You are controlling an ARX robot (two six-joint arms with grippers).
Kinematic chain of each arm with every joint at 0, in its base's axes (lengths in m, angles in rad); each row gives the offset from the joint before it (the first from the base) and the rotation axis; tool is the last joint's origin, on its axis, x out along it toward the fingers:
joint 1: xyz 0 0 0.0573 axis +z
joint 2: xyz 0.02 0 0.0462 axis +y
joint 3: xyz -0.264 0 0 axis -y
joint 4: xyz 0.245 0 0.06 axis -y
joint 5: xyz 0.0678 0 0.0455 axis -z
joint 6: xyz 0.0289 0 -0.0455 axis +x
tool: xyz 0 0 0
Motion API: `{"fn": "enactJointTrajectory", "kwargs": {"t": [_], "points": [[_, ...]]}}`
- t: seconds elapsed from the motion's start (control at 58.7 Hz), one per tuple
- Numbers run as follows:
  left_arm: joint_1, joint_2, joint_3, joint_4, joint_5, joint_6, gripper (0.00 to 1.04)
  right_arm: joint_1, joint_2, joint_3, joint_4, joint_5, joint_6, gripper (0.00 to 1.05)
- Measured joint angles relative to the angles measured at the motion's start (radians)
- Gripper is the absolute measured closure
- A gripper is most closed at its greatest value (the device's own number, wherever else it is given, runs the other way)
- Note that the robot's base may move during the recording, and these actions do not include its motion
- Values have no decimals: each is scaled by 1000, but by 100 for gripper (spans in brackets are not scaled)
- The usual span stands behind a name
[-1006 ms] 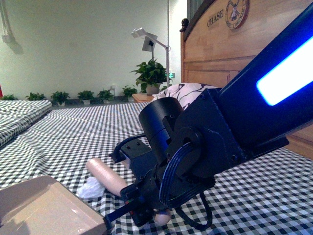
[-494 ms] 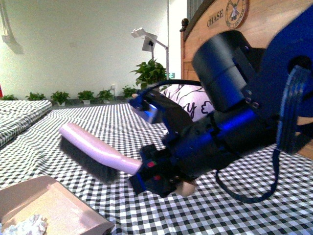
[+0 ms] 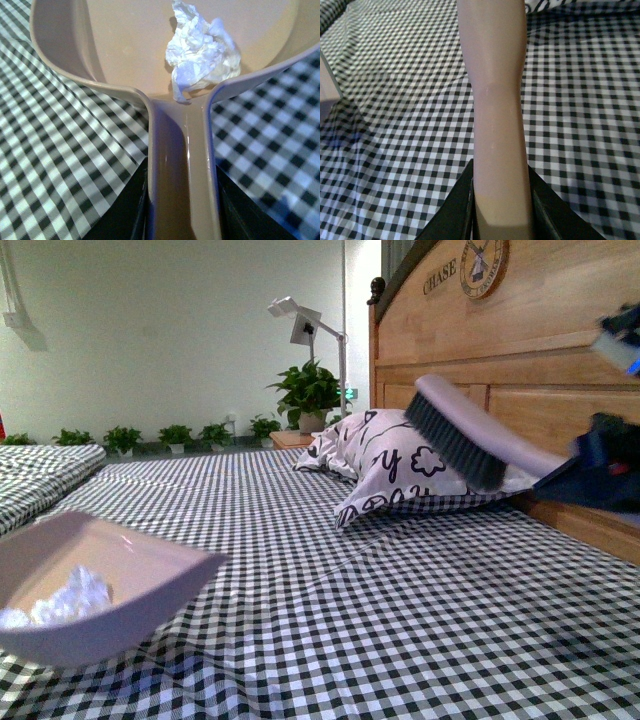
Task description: Clean up trash
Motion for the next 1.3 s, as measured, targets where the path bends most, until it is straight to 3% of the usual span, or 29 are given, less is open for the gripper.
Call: {"fn": "enactJointTrajectory", "kwargs": {"t": [0.153, 0.341, 0.631, 0.801, 1.295], "points": [[3, -72, -31, 168, -92, -251, 77, -106, -177, -50, -24, -106, 63, 84], [3, -167, -91, 257, -216, -388, 77, -144, -357, -90, -48, -194, 125, 84], [15, -406, -234, 286, -156, -494, 77, -146, -568, -138, -72, -251, 216, 84], [47, -586, -293, 249, -92, -559, 77, -119, -654, -171, -73, -182, 253, 84], [99, -946, -370, 110, 90, -706, 77, -58, -828, -204, -129, 152, 198, 84]]}}
